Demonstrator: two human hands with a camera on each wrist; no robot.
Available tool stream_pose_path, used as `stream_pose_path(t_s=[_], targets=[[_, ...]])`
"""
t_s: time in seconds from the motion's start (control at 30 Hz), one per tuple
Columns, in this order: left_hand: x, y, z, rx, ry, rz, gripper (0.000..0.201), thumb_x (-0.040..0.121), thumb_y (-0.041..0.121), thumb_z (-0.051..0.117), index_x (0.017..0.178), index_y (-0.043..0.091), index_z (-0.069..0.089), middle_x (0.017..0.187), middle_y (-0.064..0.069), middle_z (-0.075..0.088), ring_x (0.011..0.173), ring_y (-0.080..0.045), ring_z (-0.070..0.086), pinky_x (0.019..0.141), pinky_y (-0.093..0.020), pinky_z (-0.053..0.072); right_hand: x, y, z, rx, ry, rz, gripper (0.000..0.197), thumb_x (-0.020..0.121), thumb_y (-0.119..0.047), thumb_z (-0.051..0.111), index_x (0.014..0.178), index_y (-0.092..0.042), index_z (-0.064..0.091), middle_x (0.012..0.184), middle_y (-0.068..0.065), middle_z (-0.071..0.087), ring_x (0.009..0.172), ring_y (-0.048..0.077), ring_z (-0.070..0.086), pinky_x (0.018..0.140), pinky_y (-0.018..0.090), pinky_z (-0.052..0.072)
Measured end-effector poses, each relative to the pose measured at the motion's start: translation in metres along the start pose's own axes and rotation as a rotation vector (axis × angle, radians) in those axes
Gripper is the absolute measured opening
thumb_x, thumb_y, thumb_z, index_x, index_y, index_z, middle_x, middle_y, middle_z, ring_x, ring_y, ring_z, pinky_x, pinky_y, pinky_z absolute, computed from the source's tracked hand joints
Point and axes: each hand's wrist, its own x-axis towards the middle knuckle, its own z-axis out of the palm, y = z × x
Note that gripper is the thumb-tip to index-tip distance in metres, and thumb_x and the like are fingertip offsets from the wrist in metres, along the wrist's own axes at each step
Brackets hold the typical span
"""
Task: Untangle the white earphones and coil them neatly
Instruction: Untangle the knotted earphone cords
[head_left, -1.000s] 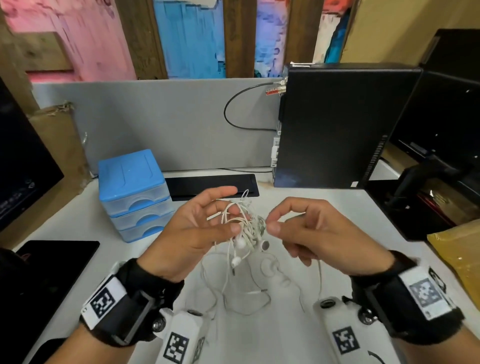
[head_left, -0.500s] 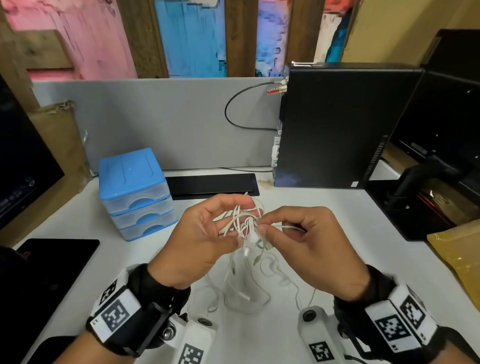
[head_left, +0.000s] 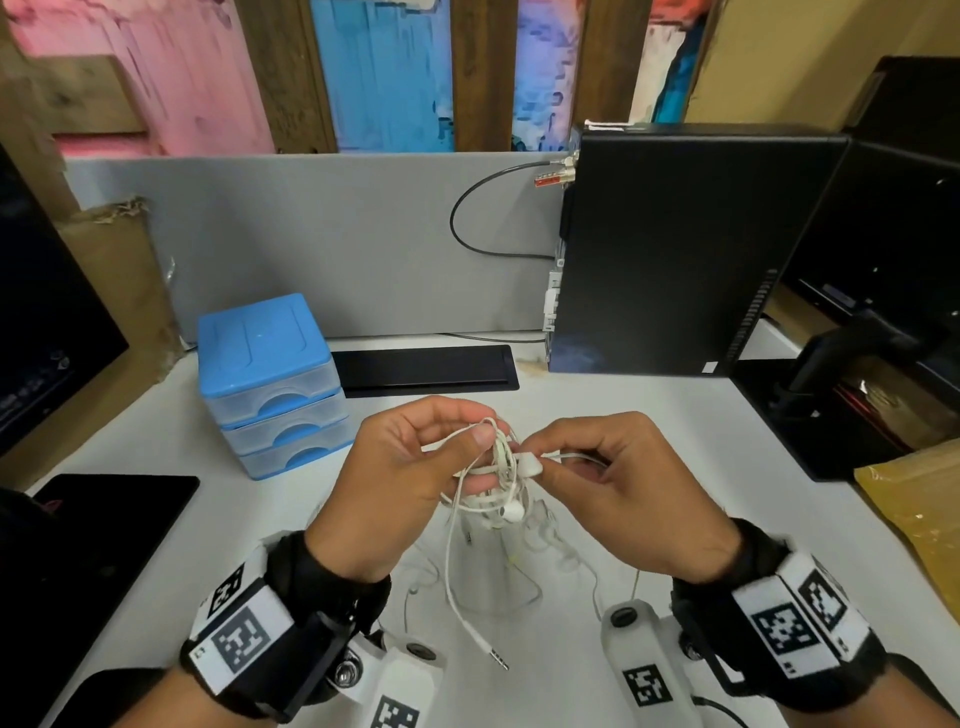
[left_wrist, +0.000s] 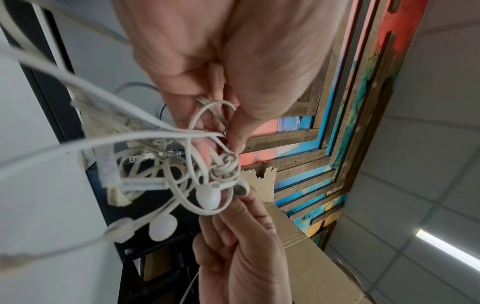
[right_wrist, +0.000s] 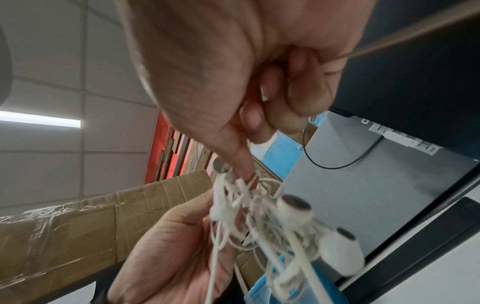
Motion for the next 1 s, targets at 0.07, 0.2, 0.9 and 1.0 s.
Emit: stream_pose_path(t_s=[0.07, 0.2, 0.9, 1.0], targets=[[-0.002, -0.001, 0.002, 0.016, 0.019, -0.007, 0.011, 0.085, 0.003, 0.068, 0.095, 0.000, 0.071, 0.093, -0.015, 0.077, 0.075, -0.023, 0.074, 0.059, -0.026, 0.058, -0.001, -0.002, -0.004, 0.095, -0.078, 0.006, 0.013, 0.091, -0.006, 0.070, 0.089, -0.016, 0.079, 0.052, 0.019, 0.047, 0.046, 0.011, 0.029, 0.050, 0.020, 0.031], [-0.004, -0.002, 0.007, 0.085, 0.049, 0.018, 0.009, 0.087, 0.002, 0.068, 0.095, 0.003, 0.072, 0.090, -0.009, 0.078, 0.071, -0.018, 0.073, 0.062, -0.028, 0.058, 0.001, -0.001, 0.000, 0.317, -0.138, 0.033, 0.005, 0.087, -0.012, 0.074, 0.087, -0.007, 0.075, 0.064, 0.039, 0.052, 0.046, 0.039, 0.032, 0.048, 0.039, 0.033], [-0.005, 0.010, 0.000, 0.084, -0.141, 0.018, 0.041, 0.097, -0.010, 0.041, 0.117, 0.013, 0.068, 0.114, 0.000, 0.075, 0.104, -0.020, 0.072, 0.083, -0.033, 0.059, -0.001, -0.002, 0.016, 0.319, 0.108, 0.065, 0.007, 0.084, -0.002, 0.076, 0.079, -0.005, 0.073, 0.066, 0.033, 0.057, 0.046, 0.025, 0.036, 0.047, 0.025, 0.038], [-0.004, 0.010, -0.002, 0.024, -0.150, 0.039, 0.041, 0.096, -0.012, 0.042, 0.120, 0.010, 0.066, 0.119, -0.004, 0.073, 0.109, -0.021, 0.070, 0.085, -0.029, 0.057, -0.002, 0.002, 0.018, 0.290, 0.102, 0.050, 0.011, 0.083, -0.004, 0.077, 0.076, -0.011, 0.072, 0.064, 0.033, 0.054, 0.044, 0.028, 0.038, 0.046, 0.028, 0.037]])
